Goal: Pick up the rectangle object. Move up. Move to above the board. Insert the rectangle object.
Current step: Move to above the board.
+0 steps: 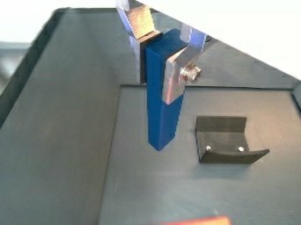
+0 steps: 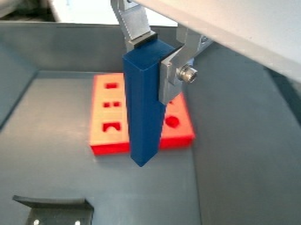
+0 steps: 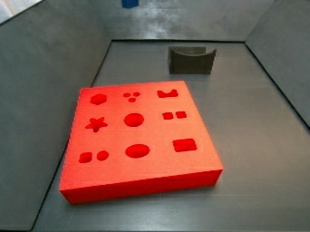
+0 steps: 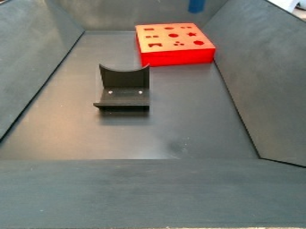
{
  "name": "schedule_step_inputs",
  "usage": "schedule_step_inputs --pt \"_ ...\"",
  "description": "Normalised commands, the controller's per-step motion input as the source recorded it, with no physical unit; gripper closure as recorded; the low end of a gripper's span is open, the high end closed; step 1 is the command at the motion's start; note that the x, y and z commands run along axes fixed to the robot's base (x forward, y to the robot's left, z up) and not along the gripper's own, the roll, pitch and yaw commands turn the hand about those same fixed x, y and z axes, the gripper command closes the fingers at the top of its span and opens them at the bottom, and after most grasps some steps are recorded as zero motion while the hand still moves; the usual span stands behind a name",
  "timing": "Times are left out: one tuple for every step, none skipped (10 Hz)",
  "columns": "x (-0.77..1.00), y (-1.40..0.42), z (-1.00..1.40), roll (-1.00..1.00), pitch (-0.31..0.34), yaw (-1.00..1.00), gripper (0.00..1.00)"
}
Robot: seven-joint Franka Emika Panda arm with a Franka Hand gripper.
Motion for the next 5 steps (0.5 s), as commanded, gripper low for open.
schedule_step_inputs --pt "0.34 -1.00 0.01 0.11 0.094 1.00 1.00" --pt "0.35 -1.00 0.02 0.11 0.101 1.00 1.00" --pt "0.36 -1.00 0.02 0.11 0.118 1.00 1.00" --pt "0.37 -1.00 0.02 0.12 0.128 1.00 1.00" --pt "0.39 -1.00 0.02 0.14 0.159 1.00 1.00"
